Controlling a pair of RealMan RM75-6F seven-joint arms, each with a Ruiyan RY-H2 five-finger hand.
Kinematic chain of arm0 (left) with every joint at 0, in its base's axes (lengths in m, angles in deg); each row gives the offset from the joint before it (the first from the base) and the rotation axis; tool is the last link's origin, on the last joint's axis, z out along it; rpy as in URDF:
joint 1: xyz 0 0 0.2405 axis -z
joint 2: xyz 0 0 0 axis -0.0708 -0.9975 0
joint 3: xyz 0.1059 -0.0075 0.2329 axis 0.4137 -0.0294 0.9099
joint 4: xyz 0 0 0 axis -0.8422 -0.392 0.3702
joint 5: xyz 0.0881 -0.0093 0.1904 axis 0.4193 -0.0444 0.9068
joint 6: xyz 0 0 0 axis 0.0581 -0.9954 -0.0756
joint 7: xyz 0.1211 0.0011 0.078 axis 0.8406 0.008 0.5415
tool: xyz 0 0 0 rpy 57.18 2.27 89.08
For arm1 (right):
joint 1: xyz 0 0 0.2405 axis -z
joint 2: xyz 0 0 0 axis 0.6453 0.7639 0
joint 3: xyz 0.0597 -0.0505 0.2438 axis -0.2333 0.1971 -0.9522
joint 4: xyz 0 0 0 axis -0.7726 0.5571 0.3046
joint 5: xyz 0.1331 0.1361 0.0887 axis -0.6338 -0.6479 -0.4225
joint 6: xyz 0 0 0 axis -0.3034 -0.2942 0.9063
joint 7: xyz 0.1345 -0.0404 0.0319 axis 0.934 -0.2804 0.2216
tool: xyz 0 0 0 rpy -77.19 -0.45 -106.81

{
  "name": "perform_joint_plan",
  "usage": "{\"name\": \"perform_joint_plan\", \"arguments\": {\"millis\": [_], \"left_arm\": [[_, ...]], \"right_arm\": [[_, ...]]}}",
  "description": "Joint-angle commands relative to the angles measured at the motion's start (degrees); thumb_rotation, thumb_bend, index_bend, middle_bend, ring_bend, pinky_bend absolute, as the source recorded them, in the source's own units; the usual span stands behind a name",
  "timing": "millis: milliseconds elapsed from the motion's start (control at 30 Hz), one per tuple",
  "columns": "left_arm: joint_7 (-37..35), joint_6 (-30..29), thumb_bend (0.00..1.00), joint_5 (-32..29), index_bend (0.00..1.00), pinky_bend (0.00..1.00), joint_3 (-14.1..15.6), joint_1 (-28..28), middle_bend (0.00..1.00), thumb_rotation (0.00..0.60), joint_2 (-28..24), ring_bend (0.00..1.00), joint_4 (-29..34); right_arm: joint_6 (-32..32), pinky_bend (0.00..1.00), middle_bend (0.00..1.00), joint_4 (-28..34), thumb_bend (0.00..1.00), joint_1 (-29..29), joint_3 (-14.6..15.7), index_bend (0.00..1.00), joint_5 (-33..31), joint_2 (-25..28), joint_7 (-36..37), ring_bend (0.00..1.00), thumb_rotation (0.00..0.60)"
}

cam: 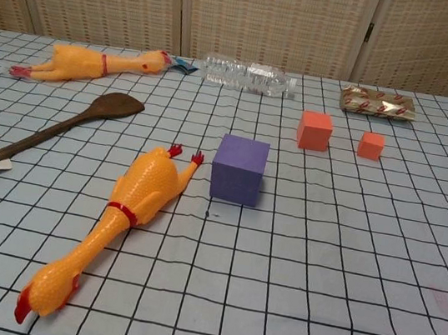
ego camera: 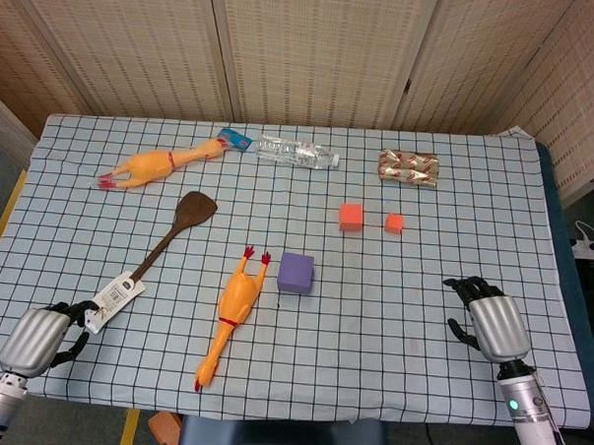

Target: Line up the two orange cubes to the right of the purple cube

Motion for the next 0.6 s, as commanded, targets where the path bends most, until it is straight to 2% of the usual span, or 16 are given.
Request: {"name": "perform_joint_plan", "arguments": {"millis": [33,133,200,233,300,400,500,600], "left_arm": [[-0.3,-0.4,0.43,-0.8,0.33,0.63,-0.4,-0.3,0.5,0.6,-0.2,0.46,0.0],[-0.5,0.1,0.43,0.2,0.33,0.63,-0.2,0.1,0.5,0.6,-0.1,0.46,-0.2],[-1.0,0.6,0.43,0.2,0.33,0.63,-0.3,0.4,0.5,0.6,0.4,0.46,-0.8],[-1.1,0.9,0.43,0.1,0.33,0.63,-0.3,0.6,0.5,0.6,0.6,0.46,-1.1],[-1.8,1.5,0.43,-0.2,0.33,0.63,-0.4,0.8,0.5,0.6,1.0,0.46,-2.0],[-1.4,1.2,0.43,-1.6,0.32,0.63,-1.2,0.5,0.5,0.6,1.9,0.46,-3.6],[0.8,-0.1,0.43,-2.0,0.29,0.63,-1.9,0.1,0.51,0.6,3.2,0.46,-5.3],[1.5,-1.4,0.43,-1.0,0.28,0.63,-1.9,-0.2,0.51,0.6,4.0,0.46,-6.0]], "right_arm": [[0.1,0.45,0.33,-0.2,0.17,0.1,0.2,0.29,0.2,0.0,0.3,0.25,0.6],[1.0,0.46,0.33,-0.4,0.17,0.1,0.1,0.29,-0.3,-0.2,0.0,0.26,0.6],[1.0,0.52,0.35,-0.8,0.17,-0.1,-0.4,0.29,-0.5,-0.8,-0.6,0.3,0.6],[0.8,0.56,0.37,-1.0,0.17,-0.1,-0.7,0.29,-0.6,-1.1,-0.9,0.35,0.6],[0.1,0.73,0.48,-2.0,0.17,-0.3,-1.4,0.31,-0.3,-2.4,-0.9,0.59,0.6],[-0.9,0.87,0.65,-4.5,0.17,-1.2,-3.4,0.37,-0.1,-5.0,0.1,0.78,0.6],[-0.6,0.9,0.74,-7.4,0.17,-3.5,-6.5,0.39,-1.0,-7.8,-0.5,0.85,0.6],[2.6,0.92,0.79,-7.6,0.17,-6.7,-9.7,0.39,-3.5,-8.7,-2.3,0.88,0.6]]}}
